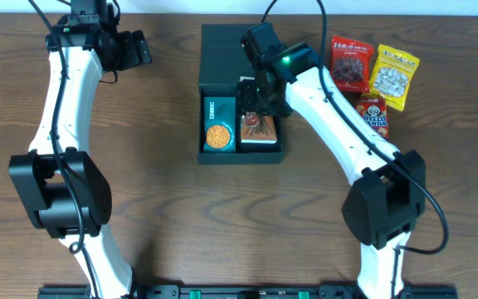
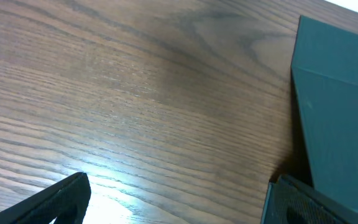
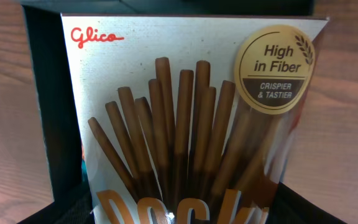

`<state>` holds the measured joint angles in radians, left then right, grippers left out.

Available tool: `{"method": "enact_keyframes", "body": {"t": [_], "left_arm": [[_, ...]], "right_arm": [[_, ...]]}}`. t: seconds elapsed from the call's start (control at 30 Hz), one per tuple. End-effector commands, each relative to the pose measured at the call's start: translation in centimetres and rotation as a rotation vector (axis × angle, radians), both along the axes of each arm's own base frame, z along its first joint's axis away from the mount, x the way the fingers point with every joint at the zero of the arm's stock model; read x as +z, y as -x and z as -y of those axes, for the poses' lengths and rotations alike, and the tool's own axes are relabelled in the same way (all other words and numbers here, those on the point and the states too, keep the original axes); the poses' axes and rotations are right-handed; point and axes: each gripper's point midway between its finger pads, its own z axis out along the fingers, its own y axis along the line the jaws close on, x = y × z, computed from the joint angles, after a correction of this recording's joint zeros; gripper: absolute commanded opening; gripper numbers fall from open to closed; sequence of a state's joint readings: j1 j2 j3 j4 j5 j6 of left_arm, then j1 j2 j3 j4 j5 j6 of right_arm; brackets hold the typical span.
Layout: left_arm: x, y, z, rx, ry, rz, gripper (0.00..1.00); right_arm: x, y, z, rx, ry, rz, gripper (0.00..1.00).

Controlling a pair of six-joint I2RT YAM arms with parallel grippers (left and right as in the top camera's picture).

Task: Pack container
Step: 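Place the Pocky box into the black box beside the cookie box, then move the right gripper back toward the red Hello Panda box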

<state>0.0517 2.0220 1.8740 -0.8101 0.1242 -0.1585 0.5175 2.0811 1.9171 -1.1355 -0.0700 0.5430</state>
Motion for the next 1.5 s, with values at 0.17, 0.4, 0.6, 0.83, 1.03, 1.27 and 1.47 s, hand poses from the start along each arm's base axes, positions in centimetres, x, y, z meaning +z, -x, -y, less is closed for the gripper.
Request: {"method": "enact_keyframes", "body": {"t": [0.17,0.4,0.6,0.83,1.03,1.27,1.47], "left_arm": [[-0.7,0.0,-0.1,-0.025,-0.016,-0.014,0.95],[-0.7,0.0,-0.1,-0.025,-0.016,-0.014,0.95],[-0.7,0.0,-0.1,-0.025,-0.016,-0.014,0.95],[-0.7,0.0,-0.1,-0.025,-0.016,-0.015,0.95],[-0.8,0.0,0.1,-0.027,-0.014,-0.016,0.95],[-1.0,0.5,0.1,-0.021,-0.01,-0.038,0.95],[-1.0,0.5,0.1,-0.017,-0.007,-0.039,0.95]], "right_arm": [[-1.7,-0.5,0.5,-0.073,0.073,-0.005,0.72],[-1.7,-0.7,0.7,-0.033,0.091,0.01,0.97],[0.3,-2.1,1.7,0.015,0.083,0.069,0.98],[6.1,-6.8,8.4,-0.04,0.193,0.266,0.99],[6.5,-11.0,15.5,-0.107,0.254,0.344,0.99],[4.4,-11.6,25.0,-0.256,0.283,0.267,0.99],[1.4,-7.5,29.4,-0.299,0.321,0.059,0.99]]}}
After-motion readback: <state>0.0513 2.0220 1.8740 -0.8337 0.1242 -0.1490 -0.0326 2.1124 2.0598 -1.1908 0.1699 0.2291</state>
